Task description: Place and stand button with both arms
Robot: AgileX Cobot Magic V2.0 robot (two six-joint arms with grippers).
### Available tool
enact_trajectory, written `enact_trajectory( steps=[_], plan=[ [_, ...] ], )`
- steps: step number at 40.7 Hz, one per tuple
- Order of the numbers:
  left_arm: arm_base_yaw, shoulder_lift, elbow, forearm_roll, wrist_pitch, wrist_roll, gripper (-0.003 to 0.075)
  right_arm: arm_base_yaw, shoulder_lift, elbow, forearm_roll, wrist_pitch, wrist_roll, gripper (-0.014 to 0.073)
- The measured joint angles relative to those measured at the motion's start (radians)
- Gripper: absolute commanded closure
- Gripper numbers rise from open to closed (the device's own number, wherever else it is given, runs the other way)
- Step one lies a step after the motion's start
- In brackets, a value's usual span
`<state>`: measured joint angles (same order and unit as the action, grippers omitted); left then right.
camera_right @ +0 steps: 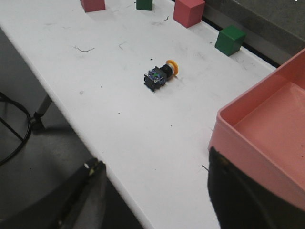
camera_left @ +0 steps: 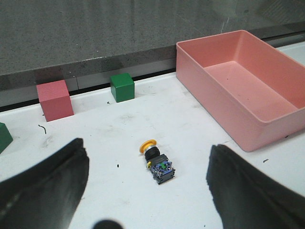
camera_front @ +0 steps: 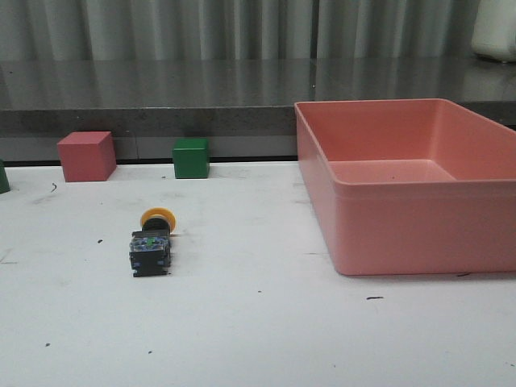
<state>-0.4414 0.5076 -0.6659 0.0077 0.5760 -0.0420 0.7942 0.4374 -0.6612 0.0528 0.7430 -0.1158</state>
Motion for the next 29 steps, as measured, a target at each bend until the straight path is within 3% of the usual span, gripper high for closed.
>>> enact_trajectory(
  steps=[18, 29],
  plan=[
    [0.0, 0.008, -0.004, -0.025, -0.024, 0.0, 0.0204, 0.0, -0.023, 0.009, -0.001, -0.019, 0.0, 0.0113],
    [0.0, 0.23, -0.184, -0.064, 0.194, 0.0, 0.0203, 0.0, -0.023, 0.009, -0.002, -0.019, 0.0, 0.0113]
  ],
)
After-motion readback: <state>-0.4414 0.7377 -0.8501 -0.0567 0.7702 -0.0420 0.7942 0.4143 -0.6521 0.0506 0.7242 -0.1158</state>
